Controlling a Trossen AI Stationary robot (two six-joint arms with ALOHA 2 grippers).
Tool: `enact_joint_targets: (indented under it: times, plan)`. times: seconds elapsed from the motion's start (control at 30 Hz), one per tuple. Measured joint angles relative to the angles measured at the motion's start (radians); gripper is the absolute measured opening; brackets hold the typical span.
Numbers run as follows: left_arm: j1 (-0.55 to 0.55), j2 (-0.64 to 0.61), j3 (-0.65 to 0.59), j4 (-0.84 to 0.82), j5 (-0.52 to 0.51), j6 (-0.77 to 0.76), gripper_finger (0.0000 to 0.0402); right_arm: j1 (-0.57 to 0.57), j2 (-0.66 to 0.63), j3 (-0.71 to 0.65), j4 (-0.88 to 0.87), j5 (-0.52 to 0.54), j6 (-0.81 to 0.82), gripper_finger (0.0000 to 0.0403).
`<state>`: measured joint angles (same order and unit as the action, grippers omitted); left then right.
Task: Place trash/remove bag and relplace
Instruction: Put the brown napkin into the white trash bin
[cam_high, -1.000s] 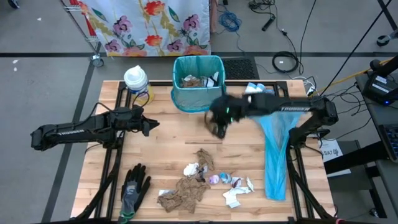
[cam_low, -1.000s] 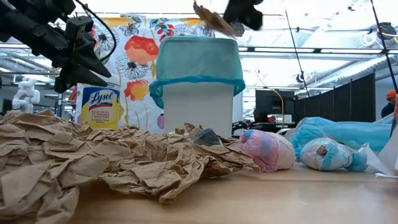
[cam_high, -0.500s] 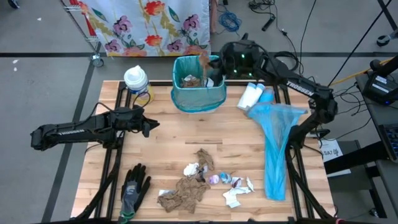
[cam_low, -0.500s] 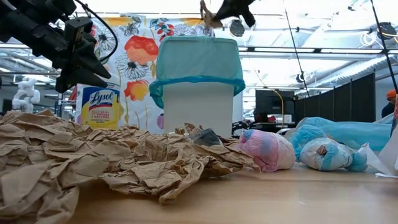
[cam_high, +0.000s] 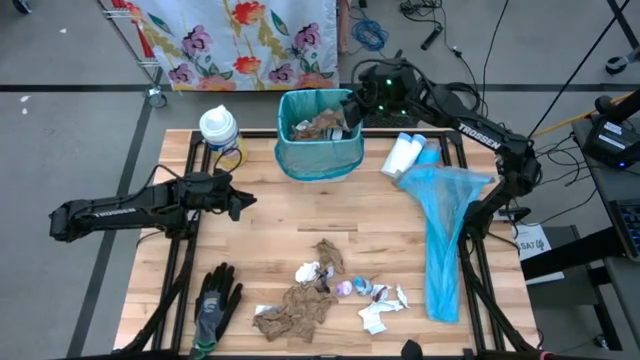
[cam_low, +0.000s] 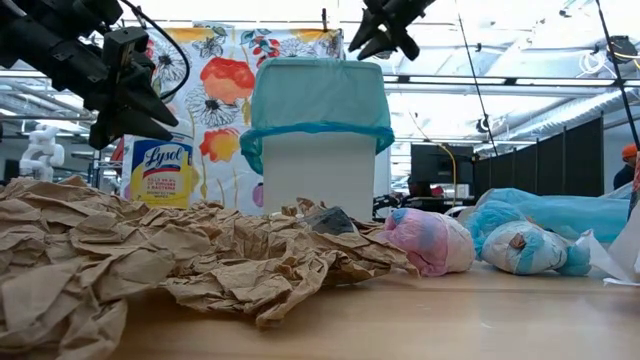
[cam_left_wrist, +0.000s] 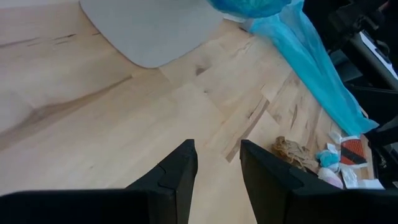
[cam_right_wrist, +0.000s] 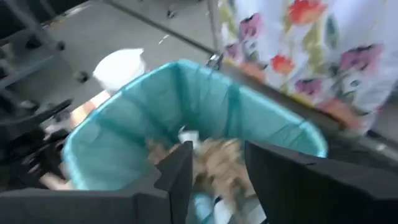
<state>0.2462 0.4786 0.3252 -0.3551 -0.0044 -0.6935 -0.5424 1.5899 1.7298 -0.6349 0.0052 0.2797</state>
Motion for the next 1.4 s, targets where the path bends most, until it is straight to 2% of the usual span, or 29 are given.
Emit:
enact_joint_targets:
  times: [0.13, 0.23, 0.37, 0.47, 0.67, 0.87, 1.0, 1.17, 1.4]
  plan:
    - [0.0, 0.0, 0.0, 0.001, 0.0, -0.001, 0.0127, 0.001, -0.028, 0.0, -0.118, -0.108, 0.017, 0.0145]
    - [0.0, 0.0, 0.0, 0.001, 0.0, 0.0, 0.0127, 0.017, -0.06, 0.0, -0.281, -0.153, 0.074, 0.0144]
    - [0.0, 0.0, 0.0, 0.001, 0.0, -0.001, 0.0127, 0.11, -0.076, 0.0, -0.48, -0.115, 0.135, 0.0138]
    - [0.0, 0.0, 0.0, 0.001, 0.0, 0.0, 0.0127, 0.222, -0.076, -0.006, -0.541, -0.053, 0.196, 0.0136]
    - [0.0, 0.0, 0.0, 0.001, 0.0, 0.001, 0.0127, 0.443, -0.068, -0.107, -0.454, 0.058, 0.367, 0.0135]
    - [0.0, 0.0, 0.0, 0.001, 0.005, 0.033, 0.0127, 0.587, -0.015, -0.263, -0.291, 0.073, 0.531, 0.0135]
    - [0.0, 0.0, 0.0, 0.002, 0.024, 0.079, 0.0127, 0.652, 0.062, -0.328, -0.177, 0.075, 0.6, 0.0135]
    - [0.0, 0.0, 0.0, 0.002, 0.029, 0.082, 0.0127, 0.71, 0.203, -0.332, -0.062, 0.075, 0.66, 0.0135]
    - [0.0, 0.0, 0.0, -0.003, 0.092, 0.127, 0.0127, 0.742, 0.374, -0.332, -0.016, 0.075, 0.778, 0.0135]
